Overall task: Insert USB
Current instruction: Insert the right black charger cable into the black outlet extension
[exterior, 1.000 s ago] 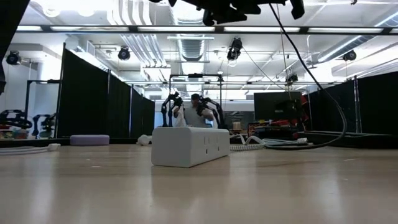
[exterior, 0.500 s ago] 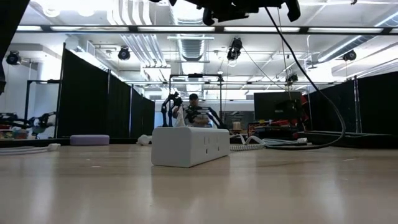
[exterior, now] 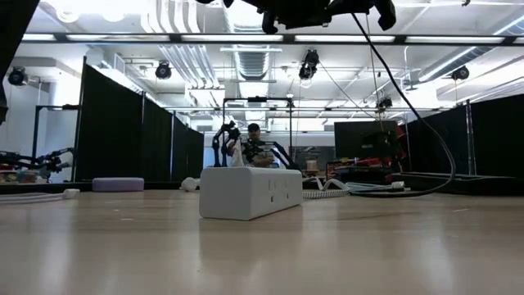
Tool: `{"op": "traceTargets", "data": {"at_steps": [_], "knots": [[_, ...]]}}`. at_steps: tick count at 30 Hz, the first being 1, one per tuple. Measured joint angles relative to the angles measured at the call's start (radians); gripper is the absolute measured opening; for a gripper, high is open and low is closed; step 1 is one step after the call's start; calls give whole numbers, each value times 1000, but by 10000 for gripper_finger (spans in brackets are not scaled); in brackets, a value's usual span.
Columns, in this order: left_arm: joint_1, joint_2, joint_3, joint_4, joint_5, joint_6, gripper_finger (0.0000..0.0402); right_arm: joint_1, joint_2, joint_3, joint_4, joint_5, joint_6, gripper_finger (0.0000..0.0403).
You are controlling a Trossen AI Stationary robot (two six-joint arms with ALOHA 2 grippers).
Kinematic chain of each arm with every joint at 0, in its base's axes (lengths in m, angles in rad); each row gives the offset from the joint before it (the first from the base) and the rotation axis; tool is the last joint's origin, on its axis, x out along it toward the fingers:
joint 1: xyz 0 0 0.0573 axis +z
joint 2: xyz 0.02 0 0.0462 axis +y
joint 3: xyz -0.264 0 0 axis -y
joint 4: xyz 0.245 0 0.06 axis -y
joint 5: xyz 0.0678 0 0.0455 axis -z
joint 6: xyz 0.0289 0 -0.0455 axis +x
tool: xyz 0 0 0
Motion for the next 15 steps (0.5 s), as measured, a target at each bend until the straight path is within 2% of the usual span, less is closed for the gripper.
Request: {"op": "traceTargets", "data": {"at_steps": [6,15], "knots": [[-2,4,-1,-10,-71,5,96,1,11,0,17,-5,0,0],[0,4,-1,-10,-81,35,145,0,20,0,20,-4,2,0]]}}
